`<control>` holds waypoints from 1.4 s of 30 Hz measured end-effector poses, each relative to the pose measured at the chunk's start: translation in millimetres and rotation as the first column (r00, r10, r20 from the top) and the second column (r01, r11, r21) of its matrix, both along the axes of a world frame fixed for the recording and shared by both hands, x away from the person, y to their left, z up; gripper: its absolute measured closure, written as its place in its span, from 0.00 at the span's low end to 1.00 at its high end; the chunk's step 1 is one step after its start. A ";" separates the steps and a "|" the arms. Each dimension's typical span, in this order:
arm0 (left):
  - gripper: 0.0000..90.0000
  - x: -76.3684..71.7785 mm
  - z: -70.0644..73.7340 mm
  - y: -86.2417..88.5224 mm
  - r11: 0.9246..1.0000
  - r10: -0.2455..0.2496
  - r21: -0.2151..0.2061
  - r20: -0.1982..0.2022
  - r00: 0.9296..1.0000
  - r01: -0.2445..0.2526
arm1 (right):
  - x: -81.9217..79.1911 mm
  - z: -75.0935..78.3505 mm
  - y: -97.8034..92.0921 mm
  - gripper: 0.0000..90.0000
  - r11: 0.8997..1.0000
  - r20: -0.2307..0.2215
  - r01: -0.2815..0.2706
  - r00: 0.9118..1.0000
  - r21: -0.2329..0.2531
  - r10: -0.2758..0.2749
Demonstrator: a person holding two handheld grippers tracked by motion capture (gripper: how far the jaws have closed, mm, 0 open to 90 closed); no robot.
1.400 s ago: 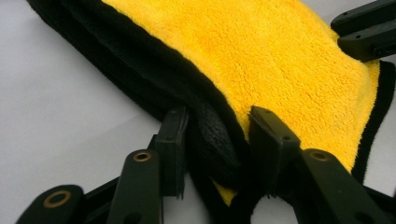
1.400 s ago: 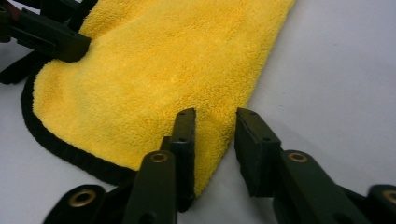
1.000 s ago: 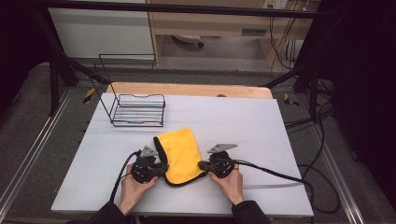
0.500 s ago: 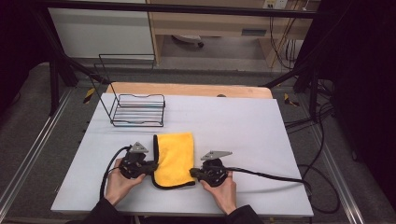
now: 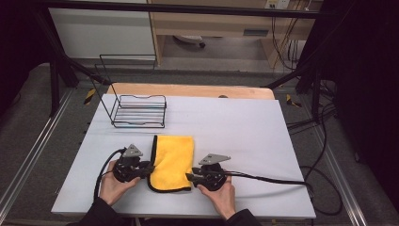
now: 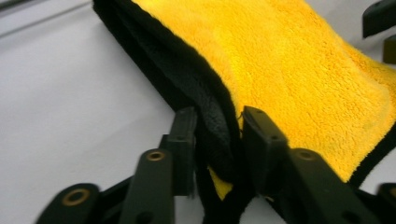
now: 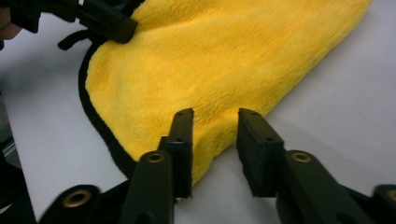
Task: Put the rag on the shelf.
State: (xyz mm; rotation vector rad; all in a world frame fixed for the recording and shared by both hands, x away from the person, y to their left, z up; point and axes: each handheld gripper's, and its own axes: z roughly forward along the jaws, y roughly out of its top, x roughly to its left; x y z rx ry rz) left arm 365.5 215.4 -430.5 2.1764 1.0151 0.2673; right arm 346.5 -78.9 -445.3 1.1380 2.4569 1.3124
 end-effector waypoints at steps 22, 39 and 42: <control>0.13 35.5 22.5 3.4 0.997 0.074 -0.025 0.054 0.996 -0.073 | 31.3 13.2 -53.5 0.11 1.000 0.080 -0.007 0.997 -0.005 0.008; 0.33 88.3 4.9 -11.9 0.979 0.203 -0.009 0.063 0.977 -0.203 | 30.0 12.0 -56.6 0.06 0.999 0.089 0.028 0.996 -0.016 -0.026; 0.39 93.3 -2.5 -9.4 0.980 0.199 0.002 0.031 0.979 -0.200 | 30.2 12.0 -56.9 0.07 0.999 0.093 0.029 0.995 -0.019 -0.027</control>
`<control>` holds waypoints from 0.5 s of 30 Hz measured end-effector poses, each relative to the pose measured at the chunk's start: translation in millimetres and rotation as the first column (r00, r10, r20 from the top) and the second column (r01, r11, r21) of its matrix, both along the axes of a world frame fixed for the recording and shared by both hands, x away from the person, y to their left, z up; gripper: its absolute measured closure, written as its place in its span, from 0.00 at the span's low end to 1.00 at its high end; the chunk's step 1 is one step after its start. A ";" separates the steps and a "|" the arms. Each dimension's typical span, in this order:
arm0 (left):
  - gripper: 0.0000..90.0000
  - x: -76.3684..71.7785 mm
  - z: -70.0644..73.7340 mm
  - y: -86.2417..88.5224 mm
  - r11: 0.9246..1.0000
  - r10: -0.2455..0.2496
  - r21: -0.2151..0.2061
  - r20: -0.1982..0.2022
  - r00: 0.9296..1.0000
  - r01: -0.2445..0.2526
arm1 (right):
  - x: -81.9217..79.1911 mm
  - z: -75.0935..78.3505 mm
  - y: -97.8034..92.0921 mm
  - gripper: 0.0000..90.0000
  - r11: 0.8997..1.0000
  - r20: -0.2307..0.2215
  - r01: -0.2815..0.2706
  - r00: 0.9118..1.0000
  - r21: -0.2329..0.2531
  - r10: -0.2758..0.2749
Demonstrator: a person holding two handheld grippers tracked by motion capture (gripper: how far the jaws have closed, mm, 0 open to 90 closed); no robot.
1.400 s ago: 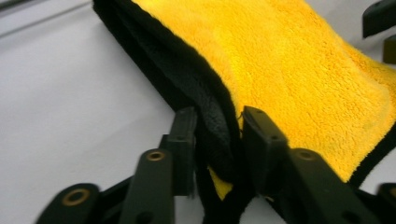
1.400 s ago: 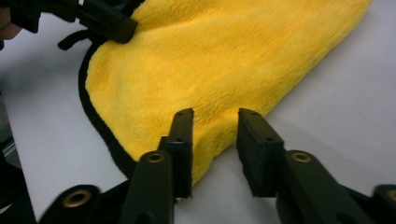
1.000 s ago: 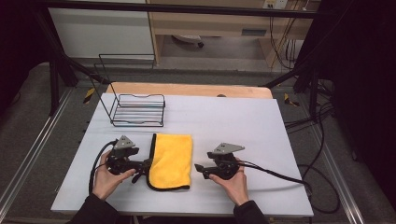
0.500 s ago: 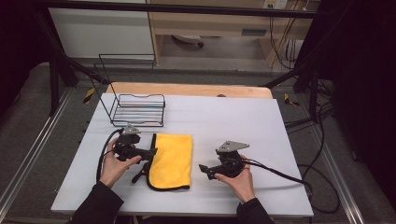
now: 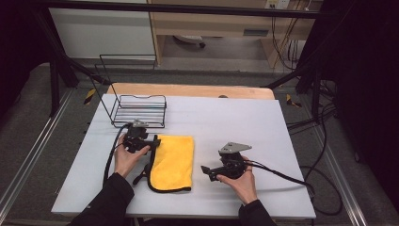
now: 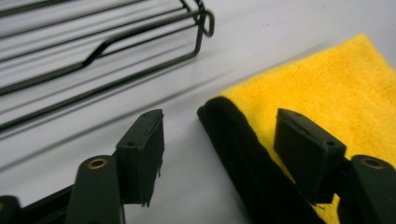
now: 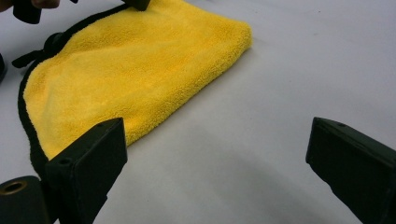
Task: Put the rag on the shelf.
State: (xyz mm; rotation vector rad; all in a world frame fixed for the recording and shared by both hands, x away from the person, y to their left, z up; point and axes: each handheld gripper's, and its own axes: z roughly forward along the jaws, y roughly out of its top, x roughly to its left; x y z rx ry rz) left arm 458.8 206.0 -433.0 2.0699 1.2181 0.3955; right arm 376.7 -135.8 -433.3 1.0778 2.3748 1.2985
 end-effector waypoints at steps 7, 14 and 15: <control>0.52 6.8 -7.4 1.9 1.000 -0.001 -0.025 -0.034 0.999 0.001 | 0.9 -0.4 0.6 0.09 1.000 -0.012 -0.007 1.000 0.005 0.007; 0.64 8.9 -11.0 -3.1 0.999 -0.011 -0.051 -0.046 0.999 0.009 | 2.2 0.4 0.5 0.11 1.000 -0.018 -0.012 1.000 0.015 0.013; 0.67 9.0 -11.2 -3.6 0.998 -0.013 -0.055 -0.047 0.999 0.010 | 2.8 0.4 0.6 0.12 1.000 -0.019 -0.012 1.000 0.017 0.013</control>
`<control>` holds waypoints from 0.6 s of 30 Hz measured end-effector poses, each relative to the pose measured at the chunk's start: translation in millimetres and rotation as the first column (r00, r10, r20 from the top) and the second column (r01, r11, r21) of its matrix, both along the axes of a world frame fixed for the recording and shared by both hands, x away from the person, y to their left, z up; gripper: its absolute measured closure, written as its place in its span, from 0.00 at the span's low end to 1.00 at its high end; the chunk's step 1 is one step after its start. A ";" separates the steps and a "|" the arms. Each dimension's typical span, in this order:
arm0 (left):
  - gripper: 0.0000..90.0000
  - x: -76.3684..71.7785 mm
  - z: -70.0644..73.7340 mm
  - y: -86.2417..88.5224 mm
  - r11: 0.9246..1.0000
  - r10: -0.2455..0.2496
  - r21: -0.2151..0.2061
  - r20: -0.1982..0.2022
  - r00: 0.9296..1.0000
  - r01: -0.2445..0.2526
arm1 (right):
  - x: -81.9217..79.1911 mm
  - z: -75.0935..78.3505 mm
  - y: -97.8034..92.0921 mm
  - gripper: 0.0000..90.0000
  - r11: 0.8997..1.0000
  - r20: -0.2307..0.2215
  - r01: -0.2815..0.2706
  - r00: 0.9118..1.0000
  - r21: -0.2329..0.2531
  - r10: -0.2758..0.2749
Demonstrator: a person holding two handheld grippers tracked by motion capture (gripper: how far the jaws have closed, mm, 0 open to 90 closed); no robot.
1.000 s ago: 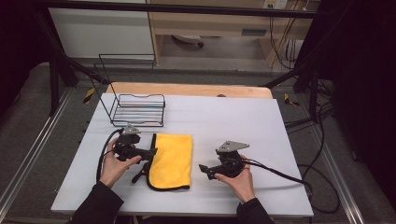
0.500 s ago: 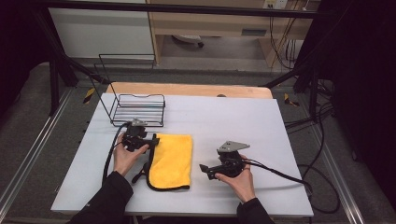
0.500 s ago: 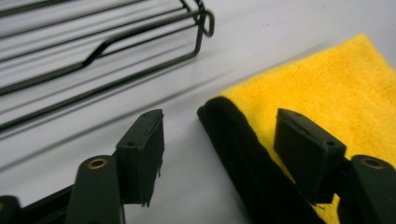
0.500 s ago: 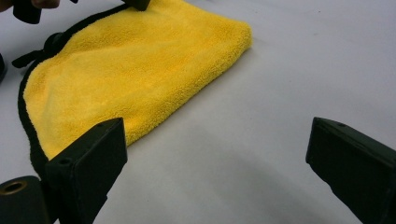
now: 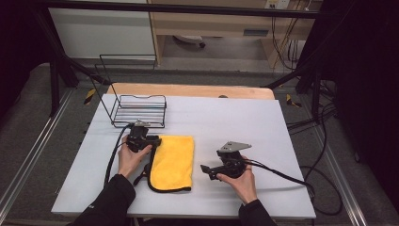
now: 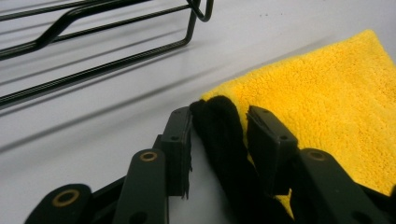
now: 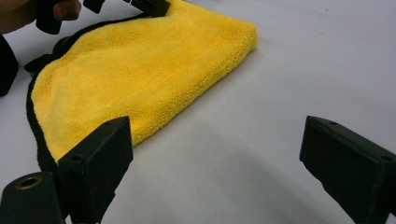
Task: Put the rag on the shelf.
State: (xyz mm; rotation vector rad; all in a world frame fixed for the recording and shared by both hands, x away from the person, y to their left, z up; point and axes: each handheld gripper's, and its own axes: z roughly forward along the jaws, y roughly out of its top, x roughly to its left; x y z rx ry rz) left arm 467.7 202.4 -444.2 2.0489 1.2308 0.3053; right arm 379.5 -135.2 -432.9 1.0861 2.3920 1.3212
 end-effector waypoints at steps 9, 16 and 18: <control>0.70 0.3 -1.1 -2.6 1.000 0.008 0.001 -0.011 1.000 -0.008 | 4.9 0.9 0.6 0.15 1.000 -0.008 -0.003 1.000 0.027 0.003; 0.83 -0.4 -0.7 -5.4 1.000 -0.011 -0.004 -0.016 1.000 0.011 | 19.9 0.5 9.7 0.20 0.999 -0.004 0.009 1.000 0.035 -0.008; 0.84 -0.4 -0.7 -5.7 1.000 -0.014 -0.002 -0.014 1.000 0.014 | 26.2 2.0 17.1 0.23 1.000 -0.001 0.014 1.000 0.028 -0.014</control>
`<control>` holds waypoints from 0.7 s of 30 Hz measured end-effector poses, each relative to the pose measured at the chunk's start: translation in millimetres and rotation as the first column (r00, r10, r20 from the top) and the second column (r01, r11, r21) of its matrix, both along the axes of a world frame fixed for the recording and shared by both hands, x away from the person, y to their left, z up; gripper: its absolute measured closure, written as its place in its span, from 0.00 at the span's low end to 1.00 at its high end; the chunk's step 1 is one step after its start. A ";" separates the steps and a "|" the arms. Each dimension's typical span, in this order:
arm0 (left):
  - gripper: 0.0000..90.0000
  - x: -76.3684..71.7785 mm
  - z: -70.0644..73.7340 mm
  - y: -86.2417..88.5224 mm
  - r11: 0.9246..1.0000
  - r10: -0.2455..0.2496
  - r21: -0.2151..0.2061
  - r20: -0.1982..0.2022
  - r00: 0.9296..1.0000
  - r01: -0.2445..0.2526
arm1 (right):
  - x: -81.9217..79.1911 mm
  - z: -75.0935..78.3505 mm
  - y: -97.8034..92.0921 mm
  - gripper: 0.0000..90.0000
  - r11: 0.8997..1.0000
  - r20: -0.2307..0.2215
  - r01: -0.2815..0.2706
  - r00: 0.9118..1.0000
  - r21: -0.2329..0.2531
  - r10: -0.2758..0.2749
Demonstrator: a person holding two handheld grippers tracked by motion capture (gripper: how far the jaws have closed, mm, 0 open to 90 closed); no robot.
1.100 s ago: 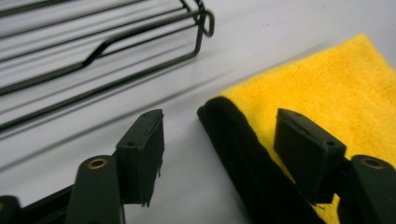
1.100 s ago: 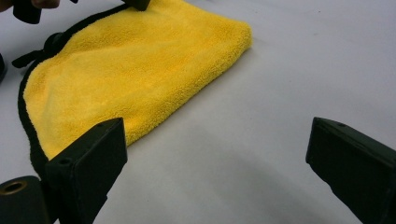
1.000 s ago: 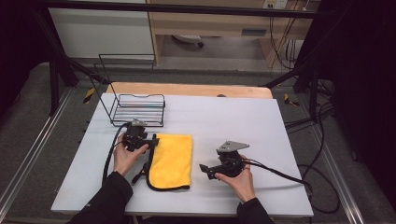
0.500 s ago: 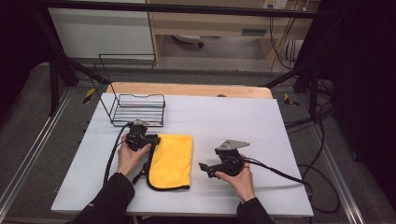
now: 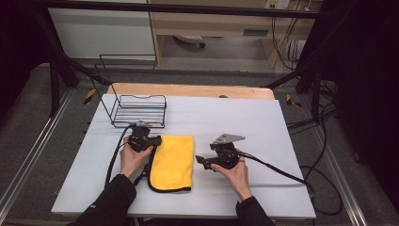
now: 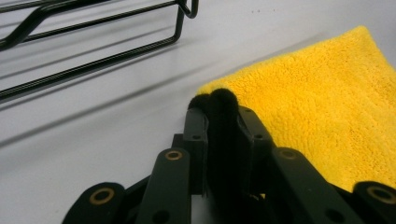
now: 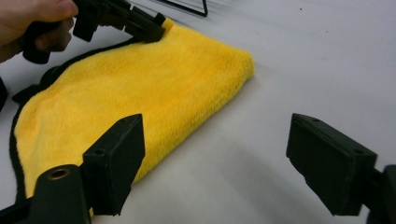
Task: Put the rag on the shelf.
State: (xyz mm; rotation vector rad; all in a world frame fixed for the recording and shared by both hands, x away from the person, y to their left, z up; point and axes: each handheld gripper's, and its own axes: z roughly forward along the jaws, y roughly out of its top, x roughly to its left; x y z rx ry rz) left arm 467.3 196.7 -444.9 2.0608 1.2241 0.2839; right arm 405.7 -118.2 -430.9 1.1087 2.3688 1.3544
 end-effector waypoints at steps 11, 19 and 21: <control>0.84 0.1 -0.6 0.3 0.999 -0.028 0.018 0.022 0.999 0.027 | 46.3 -3.5 39.9 0.34 0.997 -0.011 0.064 0.998 -0.044 -0.065; 0.83 0.0 -0.9 0.3 0.999 -0.034 0.024 0.028 0.999 0.034 | 63.7 -18.5 48.3 0.54 0.992 -0.035 0.105 0.994 -0.072 -0.107; 0.83 -0.2 -0.9 0.2 0.999 -0.037 0.026 0.031 0.999 0.036 | 64.4 -20.7 49.0 0.59 0.992 -0.050 0.098 0.994 -0.073 -0.102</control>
